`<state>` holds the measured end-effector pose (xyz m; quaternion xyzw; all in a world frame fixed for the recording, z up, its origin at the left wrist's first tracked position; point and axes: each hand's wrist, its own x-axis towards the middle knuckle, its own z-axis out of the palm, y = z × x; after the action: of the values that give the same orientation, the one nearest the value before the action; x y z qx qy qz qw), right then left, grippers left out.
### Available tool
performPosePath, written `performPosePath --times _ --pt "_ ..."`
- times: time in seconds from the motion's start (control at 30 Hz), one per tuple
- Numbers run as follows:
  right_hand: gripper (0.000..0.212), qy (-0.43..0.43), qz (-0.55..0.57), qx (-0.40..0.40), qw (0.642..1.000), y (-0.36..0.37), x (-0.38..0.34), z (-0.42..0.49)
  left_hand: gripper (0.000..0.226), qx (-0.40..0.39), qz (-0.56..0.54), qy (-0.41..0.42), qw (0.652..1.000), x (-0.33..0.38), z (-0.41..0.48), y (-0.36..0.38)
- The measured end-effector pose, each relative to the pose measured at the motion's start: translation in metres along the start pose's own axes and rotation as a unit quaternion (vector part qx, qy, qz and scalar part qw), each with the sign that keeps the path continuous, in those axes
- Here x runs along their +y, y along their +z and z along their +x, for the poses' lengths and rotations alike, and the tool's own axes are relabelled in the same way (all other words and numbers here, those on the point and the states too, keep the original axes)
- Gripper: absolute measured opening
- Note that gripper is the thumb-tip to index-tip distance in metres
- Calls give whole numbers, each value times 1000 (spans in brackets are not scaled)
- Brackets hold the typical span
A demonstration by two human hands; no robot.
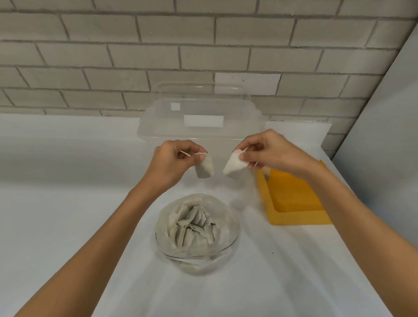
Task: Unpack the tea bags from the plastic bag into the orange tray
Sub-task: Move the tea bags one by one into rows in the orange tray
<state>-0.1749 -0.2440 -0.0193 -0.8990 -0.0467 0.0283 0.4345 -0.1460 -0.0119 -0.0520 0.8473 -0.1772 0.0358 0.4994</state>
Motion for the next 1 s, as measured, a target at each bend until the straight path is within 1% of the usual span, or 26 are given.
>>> performPosePath --times 0.17,0.27,0.33,0.4,0.5,0.67,0.87,1.0 --pt "22 -17 -115 68 991 -60 27 -4 7 -31 12 41 999 32 21 46" --pt "21 1 -152 97 984 -81 59 4 8 -42 19 57 997 49 31 73" --pt "20 16 -171 97 980 -85 83 10 8 -46 20 58 997 57 37 90" --pt "19 28 -187 74 979 -80 106 18 9 -48 21 55 997 61 41 104" --pt "20 46 -186 31 981 -63 136 32 10 -48 27 49 997 62 43 121" --pt "23 64 -152 1 986 -35 165 56 10 -42 40 37 998 57 45 137" --pt "21 49 -127 47 990 -21 181 74 12 -34 56 21 998 51 49 145" --pt "19 47 -127 55 989 -16 186 77 14 -39 68 15 997 47 50 152"
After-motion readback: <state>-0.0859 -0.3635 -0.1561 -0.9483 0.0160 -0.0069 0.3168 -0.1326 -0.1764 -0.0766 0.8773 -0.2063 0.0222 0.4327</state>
